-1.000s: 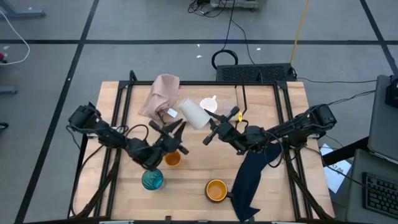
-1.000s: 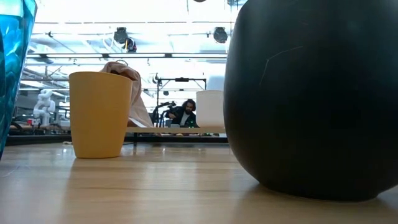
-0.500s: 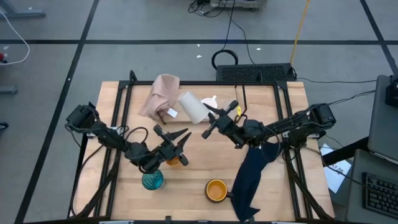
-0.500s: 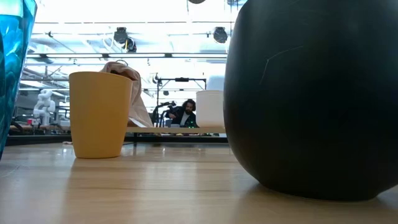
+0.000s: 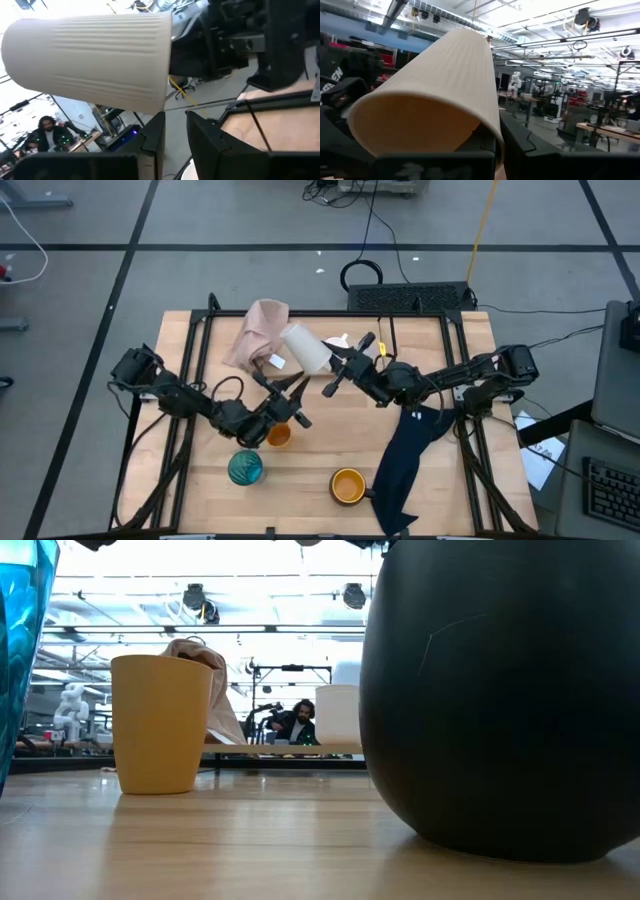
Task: Stack small to large cups/mugs on shelf
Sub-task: Put the light brown cup on the shelf
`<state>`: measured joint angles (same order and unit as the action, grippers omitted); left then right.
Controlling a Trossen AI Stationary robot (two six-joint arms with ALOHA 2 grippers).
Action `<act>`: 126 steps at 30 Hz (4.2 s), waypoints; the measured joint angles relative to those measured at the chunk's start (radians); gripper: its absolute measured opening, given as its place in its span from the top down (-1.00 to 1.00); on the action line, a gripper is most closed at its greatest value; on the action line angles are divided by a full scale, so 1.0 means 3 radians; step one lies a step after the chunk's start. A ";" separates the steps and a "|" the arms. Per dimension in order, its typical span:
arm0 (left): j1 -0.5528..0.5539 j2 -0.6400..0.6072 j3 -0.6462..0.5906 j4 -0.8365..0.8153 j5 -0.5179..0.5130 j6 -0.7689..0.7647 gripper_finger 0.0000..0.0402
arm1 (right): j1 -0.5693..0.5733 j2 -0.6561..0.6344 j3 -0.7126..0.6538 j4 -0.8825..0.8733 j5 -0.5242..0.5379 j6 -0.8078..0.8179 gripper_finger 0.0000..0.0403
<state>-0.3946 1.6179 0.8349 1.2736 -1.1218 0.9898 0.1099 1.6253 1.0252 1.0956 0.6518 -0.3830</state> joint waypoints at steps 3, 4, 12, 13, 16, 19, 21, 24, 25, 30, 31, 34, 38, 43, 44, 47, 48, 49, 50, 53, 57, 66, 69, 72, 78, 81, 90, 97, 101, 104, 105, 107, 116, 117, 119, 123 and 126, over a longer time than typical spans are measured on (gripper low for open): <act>0.0044 -0.0003 0.0000 0.0008 0.0086 -0.0066 0.60 | -0.0033 -0.0005 0.0000 0.0002 -0.0005 0.0020 1.00; 0.0063 -0.0003 0.0000 0.0005 0.0082 -0.0082 0.60 | -0.0039 -0.0005 0.0000 -0.0014 -0.0001 0.0029 1.00; 0.0145 -0.0003 0.0000 0.0029 0.0074 -0.0055 0.60 | -0.0043 -0.0005 0.0001 -0.0052 0.0016 0.0027 1.00; 0.0145 -0.0002 0.0000 0.0030 0.0074 -0.0051 0.60 | -0.0043 -0.0005 0.0001 -0.0063 0.0018 0.0027 1.00; 0.0144 -0.0002 -0.0001 0.0032 0.0072 -0.0041 0.60 | -0.0045 -0.0005 0.0001 -0.0087 0.0023 0.0026 1.00; 0.0137 -0.0002 -0.0001 0.0037 0.0061 -0.0041 0.60 | -0.0064 -0.0005 0.0001 -0.0097 0.0017 0.0026 1.00; 0.0124 -0.0002 -0.0001 0.0038 0.0046 -0.0036 0.60 | -0.0069 -0.0005 0.0001 -0.0101 0.0015 0.0021 1.00; 0.0095 -0.0002 -0.0001 0.0052 -0.0024 -0.0014 0.60 | -0.0083 -0.0004 0.0001 -0.0136 0.0008 -0.0005 1.00; 0.0081 -0.0003 -0.0001 0.0059 -0.0055 0.0004 0.60 | -0.0093 -0.0002 0.0001 -0.0151 0.0019 -0.0008 1.00; 0.0057 -0.0003 0.0000 0.0060 -0.0050 0.0007 0.60 | -0.0106 0.0001 0.0000 -0.0177 0.0077 -0.0001 1.00; 0.0060 -0.0003 0.0000 0.0058 -0.0049 0.0007 0.60 | -0.0105 0.0001 -0.0001 -0.0177 0.0077 0.0000 1.00; 0.0089 -0.0003 0.0000 0.0064 -0.0040 -0.0004 0.60 | -0.0106 0.0001 -0.0001 -0.0182 0.0090 0.0019 1.00; 0.0131 -0.0003 0.0000 0.0099 -0.0037 -0.0003 0.60 | -0.0102 0.0001 -0.0001 -0.0202 0.0093 0.0104 1.00; 0.0195 -0.0003 0.0000 0.0086 -0.0113 -0.0028 0.60 | -0.0073 0.0001 -0.0001 -0.0291 0.0080 0.0250 1.00; 0.0203 -0.0003 0.0000 0.0085 -0.0142 -0.0028 0.60 | -0.0069 0.0001 -0.0001 -0.0305 0.0081 0.0264 1.00; 0.0216 -0.0003 0.0000 0.0077 -0.0157 -0.0018 0.60 | -0.0046 -0.0001 -0.0001 -0.0339 0.0079 0.0269 1.00; 0.0220 -0.0003 0.0000 0.0075 -0.0167 -0.0018 0.60 | -0.0034 -0.0001 -0.0001 -0.0340 0.0078 0.0268 1.00; 0.0223 -0.0003 0.0000 0.0073 -0.0176 -0.0022 0.60 | -0.0023 -0.0001 -0.0001 -0.0339 0.0077 0.0267 1.00; 0.0226 -0.0003 0.0000 0.0066 -0.0183 -0.0030 0.60 | -0.0010 -0.0001 -0.0001 -0.0331 0.0077 0.0264 1.00; 0.0228 -0.0003 0.0000 0.0052 -0.0190 -0.0031 0.60 | 0.0018 -0.0001 -0.0001 -0.0324 0.0077 0.0250 1.00; 0.0239 -0.0003 0.0000 0.0051 -0.0198 -0.0031 0.60 | 0.0042 -0.0003 -0.0001 -0.0327 0.0063 0.0263 1.00; 0.0261 -0.0003 0.0000 0.0047 -0.0237 -0.0033 0.60 | 0.0121 -0.0005 0.0000 -0.0322 0.0016 0.0295 1.00; 0.0264 -0.0003 0.0000 0.0047 -0.0242 -0.0031 0.60 | 0.0126 -0.0005 0.0001 -0.0335 0.0001 0.0315 1.00; 0.0265 -0.0002 0.0000 0.0047 -0.0241 -0.0028 0.60 | 0.0137 -0.0005 0.0001 -0.0346 -0.0008 0.0379 1.00; 0.0270 -0.0001 0.0000 0.0047 -0.0213 0.0024 0.80 | 0.0156 -0.0006 0.0003 -0.0381 -0.0015 0.0392 1.00; 0.0273 -0.0001 -0.0001 0.0043 -0.0213 0.0075 0.93 | 0.0156 -0.0006 0.0006 -0.0422 -0.0046 0.0397 1.00; 0.0285 -0.0008 0.0010 0.0076 -0.0257 0.0087 0.93 | 0.0179 0.0010 -0.0005 -0.0530 -0.0170 0.0435 1.00; 0.0270 -0.0007 0.0011 0.0061 -0.0283 0.0085 0.96 | 0.0183 0.0010 -0.0006 -0.0380 0.0012 0.0060 1.00; 0.0193 -0.0007 0.0011 0.0069 -0.0465 0.0198 0.92 | 0.0194 -0.0030 -0.0006 -0.0356 0.0162 -0.0146 1.00; 0.0100 -0.0070 0.0011 0.0065 -0.0602 0.0312 0.88 | 0.0200 -0.0094 -0.0006 -0.0393 0.0169 -0.0167 1.00; 0.0067 -0.0101 0.0011 0.0076 -0.0618 0.0319 0.87 | 0.0200 -0.0103 -0.0006 -0.0400 0.0169 -0.0166 1.00; -0.0016 -0.0180 0.0011 0.0068 -0.0650 0.0325 0.86 | 0.0209 -0.0128 -0.0006 -0.0460 0.0172 -0.0179 1.00; -0.0559 -0.0598 0.0010 -0.0145 -0.0862 0.0446 0.77 | 0.0260 -0.0258 -0.0005 -0.0976 0.0271 -0.0243 1.00; -0.0616 -0.0647 0.0010 -0.0189 -0.0861 0.0417 0.75 | 0.0271 -0.0261 -0.0005 -0.0986 0.0272 -0.0252 1.00; -0.0700 -0.0700 0.0013 -0.0210 -0.0861 0.0360 0.71 | 0.0280 -0.0262 -0.0005 -0.1013 0.0268 -0.0286 1.00; -0.0832 -0.0753 0.0009 -0.0272 -0.0843 0.0421 0.57 | 0.0275 -0.0262 -0.0005 -0.1091 0.0270 -0.0326 1.00; -0.0868 -0.0753 0.0010 -0.0344 -0.0835 0.0419 0.42 | 0.0274 -0.0261 -0.0005 -0.1162 0.0269 -0.0312 1.00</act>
<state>-0.6551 1.3919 0.8379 1.1705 -1.3724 1.1156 0.1921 1.5471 1.0237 0.7471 0.7324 -0.4767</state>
